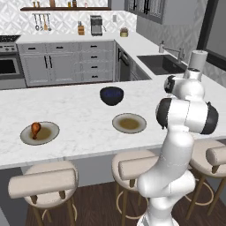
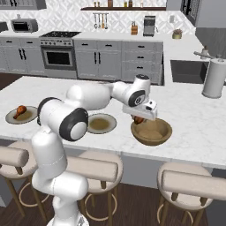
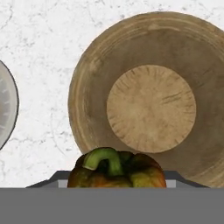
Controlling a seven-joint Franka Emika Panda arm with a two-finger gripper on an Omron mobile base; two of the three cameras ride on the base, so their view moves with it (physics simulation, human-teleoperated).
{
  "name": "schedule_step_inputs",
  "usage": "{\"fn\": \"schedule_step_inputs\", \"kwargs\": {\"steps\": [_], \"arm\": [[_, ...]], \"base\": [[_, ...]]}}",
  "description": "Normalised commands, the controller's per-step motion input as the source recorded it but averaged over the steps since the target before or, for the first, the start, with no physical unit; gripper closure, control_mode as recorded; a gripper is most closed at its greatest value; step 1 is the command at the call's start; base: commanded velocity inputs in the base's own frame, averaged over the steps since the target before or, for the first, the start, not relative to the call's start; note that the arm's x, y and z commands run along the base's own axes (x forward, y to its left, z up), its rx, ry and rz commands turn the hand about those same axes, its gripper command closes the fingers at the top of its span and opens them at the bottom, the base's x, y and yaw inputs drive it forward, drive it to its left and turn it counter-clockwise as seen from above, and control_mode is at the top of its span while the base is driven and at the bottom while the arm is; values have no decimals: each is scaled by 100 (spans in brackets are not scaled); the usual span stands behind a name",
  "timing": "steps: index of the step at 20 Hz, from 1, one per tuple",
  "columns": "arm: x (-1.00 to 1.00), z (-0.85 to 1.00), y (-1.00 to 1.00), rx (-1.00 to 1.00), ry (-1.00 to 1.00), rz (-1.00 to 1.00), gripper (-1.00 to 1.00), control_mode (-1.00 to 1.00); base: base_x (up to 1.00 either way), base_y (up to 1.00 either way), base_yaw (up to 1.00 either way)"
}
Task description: Pick the chicken drumstick and bell pepper from their plates and place them in the bowl. Then put the bowl in the fridge.
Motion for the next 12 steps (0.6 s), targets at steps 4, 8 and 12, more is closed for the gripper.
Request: {"fn": "schedule_step_inputs", "kwargs": {"steps": [4, 8, 12], "arm": [[17, -35, -61, 1, 0, 6, 100, -100], [8, -39, -15, -1, 8, 0, 100, -100], [10, -57, -17, -1, 16, 0, 100, -100]], "base": [[0, 0, 0], [0, 0, 0], [0, 0, 0]]}}
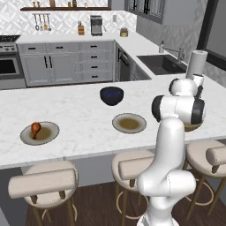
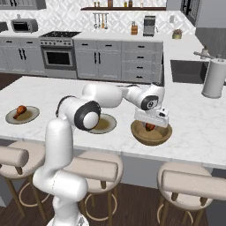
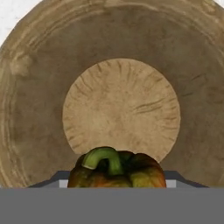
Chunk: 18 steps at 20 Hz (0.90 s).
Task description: Pick the chicken drumstick and bell pepper from their plates and place them in the bowl. Then put the bowl in the fridge.
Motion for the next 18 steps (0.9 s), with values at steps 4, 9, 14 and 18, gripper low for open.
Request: {"fn": "schedule_step_inputs", "kwargs": {"steps": [4, 9, 14, 18], "arm": [[8, -31, -28, -4, 3, 0, 100, -100], [9, 0, -20, 0, 0, 0, 100, -100], [27, -23, 14, 0, -2, 0, -100, -100], [18, -2, 0, 0, 0, 1, -100, -100]], "base": [[0, 0, 0], [0, 0, 0], [0, 0, 0], [0, 0, 0]]}}
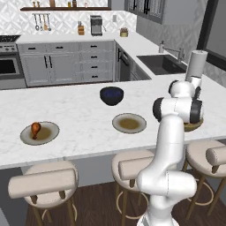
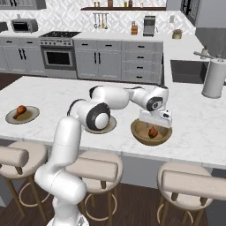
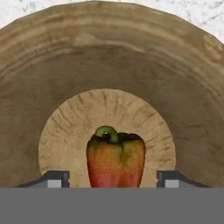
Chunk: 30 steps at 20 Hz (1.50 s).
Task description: Pick the chicken drumstick and bell pepper from their plates and place them in the bowl. Then put the bowl in the fridge.
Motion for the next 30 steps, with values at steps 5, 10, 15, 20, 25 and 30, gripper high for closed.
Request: {"fn": "schedule_step_inputs", "kwargs": {"steps": [5, 10, 15, 20, 25, 30], "arm": [[-1, 1, 1, 0, -1, 0, -100, -100], [-19, 28, 54, -13, -7, 1, -100, -100], [-77, 40, 100, -19, -17, 2, -100, -100], [-60, 70, 100, -6, -25, 1, -100, -100], [-44, 78, 100, 2, -7, 0, -100, -100], [-89, 82, 98, -1, 3, 7, -100, -100]], "base": [[0, 0, 0], [0, 0, 0], [0, 0, 0], [0, 0, 0], [0, 0, 0], [0, 0, 0]]}}
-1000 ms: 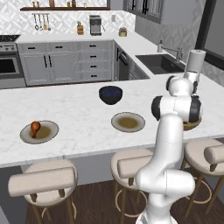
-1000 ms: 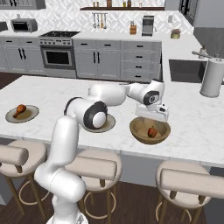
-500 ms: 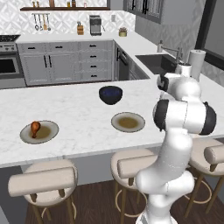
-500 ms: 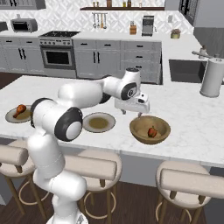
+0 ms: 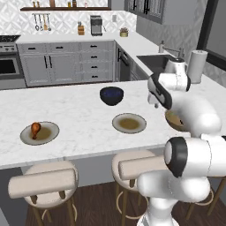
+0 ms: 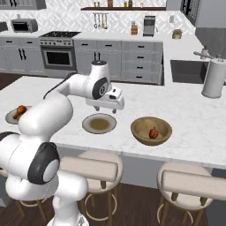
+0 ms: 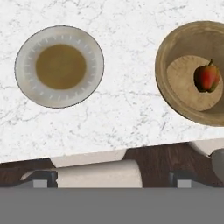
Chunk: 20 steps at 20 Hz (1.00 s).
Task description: Pick the chicken drumstick and bell pepper from their plates and place them in the bowl. Then put the bowl in the fridge.
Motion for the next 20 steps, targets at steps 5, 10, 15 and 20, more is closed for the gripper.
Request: {"fn": "schedule_step_inputs", "kwargs": {"steps": [5, 10, 15, 20], "arm": [[-100, 6, 66, -3, 1, 12, -100, -100], [-94, -24, 19, 0, -7, 12, -100, -100], [-14, 0, 0, 0, 0, 1, -100, -100], [0, 0, 8, 0, 0, 0, -100, -100]], "base": [[0, 0, 0], [0, 0, 0], [0, 0, 0], [0, 0, 0]]}}
